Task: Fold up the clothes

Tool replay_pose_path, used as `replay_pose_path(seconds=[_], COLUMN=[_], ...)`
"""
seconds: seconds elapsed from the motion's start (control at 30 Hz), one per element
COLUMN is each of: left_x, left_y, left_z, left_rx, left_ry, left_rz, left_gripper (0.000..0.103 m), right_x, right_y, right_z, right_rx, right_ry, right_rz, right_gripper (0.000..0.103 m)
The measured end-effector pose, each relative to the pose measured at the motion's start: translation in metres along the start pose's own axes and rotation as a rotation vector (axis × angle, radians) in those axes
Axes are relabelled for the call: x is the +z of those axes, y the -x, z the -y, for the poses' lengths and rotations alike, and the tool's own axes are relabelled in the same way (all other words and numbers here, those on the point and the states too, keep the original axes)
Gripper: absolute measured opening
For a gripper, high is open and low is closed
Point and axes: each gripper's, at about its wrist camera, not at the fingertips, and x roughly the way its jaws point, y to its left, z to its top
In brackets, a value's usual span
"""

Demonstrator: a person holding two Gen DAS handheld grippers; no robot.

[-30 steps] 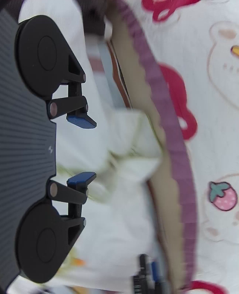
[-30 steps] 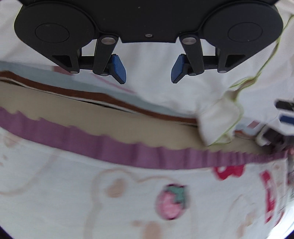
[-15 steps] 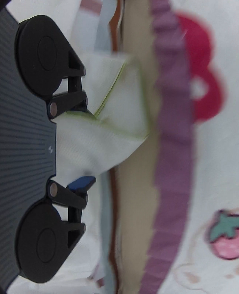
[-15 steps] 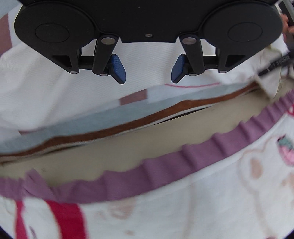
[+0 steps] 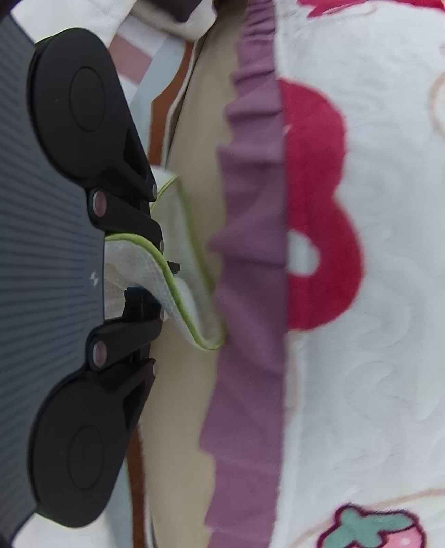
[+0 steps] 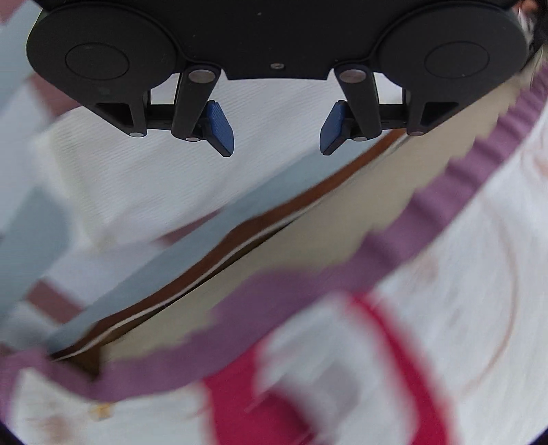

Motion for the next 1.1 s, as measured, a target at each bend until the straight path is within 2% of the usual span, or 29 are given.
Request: replay_pose_path(seconds=[0.03, 0.1, 0.17, 0.23, 0.27, 0.33, 0.43, 0.57, 0.7, 0.73, 0.83, 0.9, 0.97, 1.0, 1.03, 1.1], left_x=[0.001, 0.002, 0.002, 0.003, 0.004, 0.009, 0.006, -0.019, -0.046, -0.052, -0.069, -0.077, -0.086, -0.09, -0.093, -0.101], left_y=[-0.002, -0.008, -0.011, -0.005, 0.001, 0.022, 0.071, 0.119, 0.15, 0.156, 0.173, 0.177, 0.183, 0.185, 0.187, 0.191], left_z=[-0.001, 0.005, 0.017, 0.027, 0.03, 0.024, 0.019, 0.038, 0.045, 0.046, 0.049, 0.053, 0.057, 0.055, 0.053, 0.05], left_rx=[0.006, 0.032, 0.073, 0.119, 0.134, 0.127, 0.005, -0.16, -0.243, -0.261, -0.317, -0.334, -0.335, -0.336, -0.336, -0.336], left_ry=[0.029, 0.016, -0.083, -0.151, -0.156, -0.065, 0.013, -0.077, -0.056, -0.046, -0.009, 0.006, 0.003, -0.006, -0.014, -0.03], left_rz=[-0.015, -0.053, -0.063, -0.083, -0.09, -0.085, -0.044, -0.022, -0.041, -0.048, -0.073, -0.094, -0.109, -0.116, -0.124, -0.139], left_gripper=[0.006, 0.007, 0.012, 0.017, 0.026, 0.035, 0.039, 0.038, 0.038, 0.038, 0.039, 0.039, 0.04, 0.04, 0.04, 0.04], right_x=[0.005, 0.011, 0.016, 0.014, 0.013, 0.011, 0.002, -0.013, -0.035, -0.039, -0.041, -0.041, -0.036, -0.032, -0.028, -0.02], right_y=[0.006, 0.016, 0.025, 0.034, 0.035, 0.033, 0.032, 0.033, 0.031, 0.03, 0.026, 0.017, 0.002, -0.005, -0.011, 0.007], right_z=[0.009, 0.034, 0.06, 0.077, 0.08, 0.083, 0.084, 0.083, 0.096, 0.101, 0.103, 0.097, 0.085, 0.083, 0.083, 0.085], right_rx=[-0.019, -0.051, -0.083, -0.036, 0.003, 0.067, 0.051, -0.033, -0.073, -0.057, -0.043, -0.039, -0.048, -0.045, -0.039, -0.004], right_ry=[-0.012, -0.102, -0.204, -0.316, -0.355, -0.415, -0.451, -0.385, -0.348, -0.364, -0.413, -0.377, -0.228, -0.17, -0.119, -0.057], right_rz=[0.017, 0.037, 0.055, 0.07, 0.068, 0.062, 0.06, 0.054, 0.006, 0.008, 0.095, 0.17, 0.217, 0.211, 0.196, 0.27], right_gripper=[0.065, 0.065, 0.065, 0.065, 0.066, 0.068, 0.068, 0.068, 0.068, 0.072, 0.075, 0.075, 0.065, 0.025, 0.005, 0.005])
